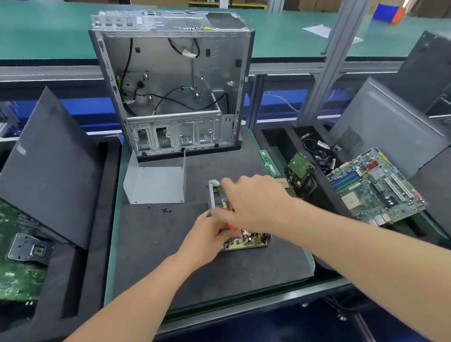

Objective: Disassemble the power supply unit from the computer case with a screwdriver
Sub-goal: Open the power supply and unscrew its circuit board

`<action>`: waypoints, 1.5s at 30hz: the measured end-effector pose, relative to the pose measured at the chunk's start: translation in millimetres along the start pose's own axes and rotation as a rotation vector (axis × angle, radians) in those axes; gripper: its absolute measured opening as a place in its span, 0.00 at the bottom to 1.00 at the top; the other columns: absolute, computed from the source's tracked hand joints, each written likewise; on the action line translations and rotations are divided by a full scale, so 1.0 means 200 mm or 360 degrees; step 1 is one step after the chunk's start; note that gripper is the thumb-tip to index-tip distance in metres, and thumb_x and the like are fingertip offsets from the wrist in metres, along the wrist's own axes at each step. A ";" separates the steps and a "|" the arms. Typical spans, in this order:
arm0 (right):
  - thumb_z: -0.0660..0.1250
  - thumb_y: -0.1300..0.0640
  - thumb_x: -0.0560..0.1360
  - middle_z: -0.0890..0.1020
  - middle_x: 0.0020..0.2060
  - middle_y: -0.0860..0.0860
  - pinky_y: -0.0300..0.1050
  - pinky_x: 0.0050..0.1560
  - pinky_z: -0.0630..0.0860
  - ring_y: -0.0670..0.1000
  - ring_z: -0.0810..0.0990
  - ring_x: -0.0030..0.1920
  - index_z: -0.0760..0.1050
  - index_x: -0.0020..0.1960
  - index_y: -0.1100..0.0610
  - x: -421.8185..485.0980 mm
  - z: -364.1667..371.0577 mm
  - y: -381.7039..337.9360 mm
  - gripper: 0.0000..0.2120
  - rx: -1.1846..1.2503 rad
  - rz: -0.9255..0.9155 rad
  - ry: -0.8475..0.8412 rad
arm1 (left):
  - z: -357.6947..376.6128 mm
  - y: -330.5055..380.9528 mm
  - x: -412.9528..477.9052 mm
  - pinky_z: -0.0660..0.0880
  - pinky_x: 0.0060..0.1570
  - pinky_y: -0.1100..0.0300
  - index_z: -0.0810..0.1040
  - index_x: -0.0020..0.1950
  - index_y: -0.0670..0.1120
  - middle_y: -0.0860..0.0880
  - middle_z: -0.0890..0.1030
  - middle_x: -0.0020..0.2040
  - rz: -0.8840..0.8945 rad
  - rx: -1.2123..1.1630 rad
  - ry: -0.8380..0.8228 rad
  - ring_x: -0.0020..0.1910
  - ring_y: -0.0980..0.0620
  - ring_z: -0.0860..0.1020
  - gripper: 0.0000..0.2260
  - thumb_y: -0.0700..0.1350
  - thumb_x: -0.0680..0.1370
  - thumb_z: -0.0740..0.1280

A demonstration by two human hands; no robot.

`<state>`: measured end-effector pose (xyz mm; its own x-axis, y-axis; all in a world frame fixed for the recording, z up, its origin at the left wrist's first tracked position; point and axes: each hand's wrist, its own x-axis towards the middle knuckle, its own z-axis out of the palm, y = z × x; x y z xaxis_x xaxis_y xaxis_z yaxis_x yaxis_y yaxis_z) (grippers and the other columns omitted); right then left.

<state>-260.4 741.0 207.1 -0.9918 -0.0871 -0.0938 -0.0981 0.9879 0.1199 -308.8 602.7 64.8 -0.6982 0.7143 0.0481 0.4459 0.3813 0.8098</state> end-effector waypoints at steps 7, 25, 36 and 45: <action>0.67 0.52 0.79 0.70 0.33 0.52 0.48 0.35 0.73 0.60 0.78 0.36 0.76 0.57 0.56 0.06 0.02 -0.01 0.10 0.0257 0.0176 -0.0147 | 0.02 -0.01 0.00 0.74 0.58 0.59 0.83 0.48 0.60 0.70 0.79 0.47 0.0019 -0.0003 0.0035 0.57 0.58 0.76 0.07 0.48 0.83 0.69; 0.59 0.38 0.81 0.76 0.45 0.53 0.49 0.40 0.71 0.61 0.80 0.48 0.75 0.56 0.54 -0.02 0.05 0.02 0.19 0.0266 0.0299 0.0099 | 0.01 0.06 0.02 0.70 0.52 0.67 0.85 0.51 0.55 0.68 0.84 0.42 -0.0085 0.0019 0.0077 0.54 0.64 0.75 0.08 0.43 0.82 0.69; 0.69 0.55 0.76 0.77 0.41 0.52 0.46 0.35 0.69 0.60 0.79 0.43 0.70 0.48 0.52 0.00 0.05 0.05 0.07 0.0567 0.0076 0.0051 | 0.02 0.05 0.00 0.69 0.49 0.76 0.85 0.51 0.57 0.59 0.83 0.51 -0.0062 -0.0053 0.0137 0.53 0.71 0.74 0.06 0.46 0.81 0.71; 0.68 0.63 0.73 0.70 0.43 0.45 0.44 0.43 0.73 0.46 0.67 0.46 0.72 0.54 0.53 -0.03 0.08 0.13 0.12 0.0826 -0.0344 -0.0003 | 0.01 0.14 -0.02 0.67 0.47 0.76 0.76 0.40 0.76 0.76 0.76 0.48 -0.0117 -0.0008 0.0153 0.53 0.71 0.71 0.26 0.41 0.81 0.68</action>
<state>-254.9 769.8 195.9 -0.9535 -0.2945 -0.0638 -0.2451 0.8813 -0.4041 -291.1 611.7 86.1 -0.7796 0.6247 0.0445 0.3892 0.4275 0.8159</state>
